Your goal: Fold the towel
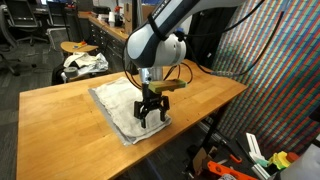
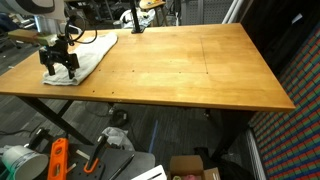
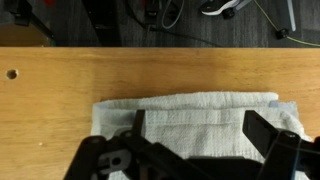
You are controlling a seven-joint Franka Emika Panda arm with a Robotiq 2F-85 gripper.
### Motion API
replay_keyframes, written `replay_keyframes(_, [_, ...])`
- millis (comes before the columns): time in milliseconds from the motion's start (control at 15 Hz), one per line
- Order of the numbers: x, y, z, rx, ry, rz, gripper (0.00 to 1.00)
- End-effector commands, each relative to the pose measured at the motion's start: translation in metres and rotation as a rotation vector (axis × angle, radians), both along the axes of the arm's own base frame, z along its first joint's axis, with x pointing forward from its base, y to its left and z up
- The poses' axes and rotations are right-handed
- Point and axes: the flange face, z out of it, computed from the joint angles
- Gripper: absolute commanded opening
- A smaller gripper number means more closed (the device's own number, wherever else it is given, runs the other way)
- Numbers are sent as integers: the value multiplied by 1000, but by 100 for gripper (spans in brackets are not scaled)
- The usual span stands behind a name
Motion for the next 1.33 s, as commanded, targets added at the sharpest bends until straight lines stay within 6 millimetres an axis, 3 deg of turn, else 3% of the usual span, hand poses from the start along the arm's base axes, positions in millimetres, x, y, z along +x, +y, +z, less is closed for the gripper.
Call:
replay_keyframes(0, [8, -10, -4, 53, 15, -26, 100])
replay_keyframes(933, [15, -39, -13, 14, 4, -88, 100])
replay_keyframes(1267, [16, -44, -8, 4, -11, -90, 100])
